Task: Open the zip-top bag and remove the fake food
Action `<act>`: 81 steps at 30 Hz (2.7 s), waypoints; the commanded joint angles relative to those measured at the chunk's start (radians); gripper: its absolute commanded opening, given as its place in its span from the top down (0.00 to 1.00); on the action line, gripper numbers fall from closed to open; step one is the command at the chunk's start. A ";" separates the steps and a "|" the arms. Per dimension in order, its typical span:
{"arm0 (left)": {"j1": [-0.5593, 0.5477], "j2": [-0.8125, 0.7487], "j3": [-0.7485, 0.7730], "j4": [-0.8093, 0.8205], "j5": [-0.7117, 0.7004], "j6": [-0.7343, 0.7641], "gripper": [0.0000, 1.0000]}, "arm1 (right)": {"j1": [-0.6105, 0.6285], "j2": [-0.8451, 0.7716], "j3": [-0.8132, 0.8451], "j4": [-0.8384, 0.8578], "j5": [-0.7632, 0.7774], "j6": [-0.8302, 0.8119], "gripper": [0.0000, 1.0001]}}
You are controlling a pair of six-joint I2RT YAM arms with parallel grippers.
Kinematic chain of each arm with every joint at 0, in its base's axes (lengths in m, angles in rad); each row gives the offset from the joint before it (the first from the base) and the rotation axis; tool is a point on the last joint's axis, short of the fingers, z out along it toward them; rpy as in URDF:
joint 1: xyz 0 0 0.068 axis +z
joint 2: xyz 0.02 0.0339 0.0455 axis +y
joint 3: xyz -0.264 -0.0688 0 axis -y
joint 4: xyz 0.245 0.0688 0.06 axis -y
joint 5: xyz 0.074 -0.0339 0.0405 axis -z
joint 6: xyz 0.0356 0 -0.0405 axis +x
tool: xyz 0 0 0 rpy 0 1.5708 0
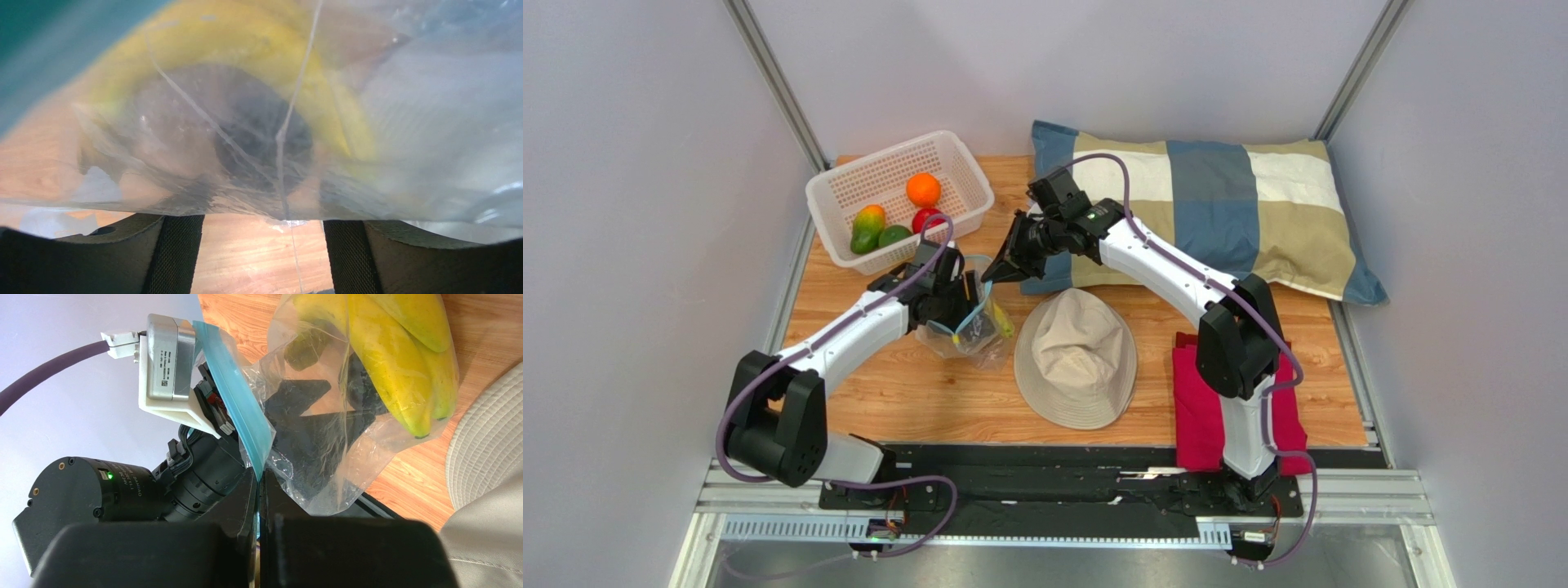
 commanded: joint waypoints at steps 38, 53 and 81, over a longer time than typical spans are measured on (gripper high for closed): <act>-0.009 -0.447 -0.137 0.111 0.337 0.119 1.00 | -0.035 0.036 0.096 -0.105 0.070 -0.232 1.00; 0.086 -0.457 0.175 -0.028 -0.042 0.010 1.00 | -0.023 0.055 0.160 -0.164 0.057 -0.270 1.00; 0.515 0.875 1.240 -0.151 0.030 -0.056 0.36 | 0.013 0.101 0.205 -0.127 -0.036 -0.287 1.00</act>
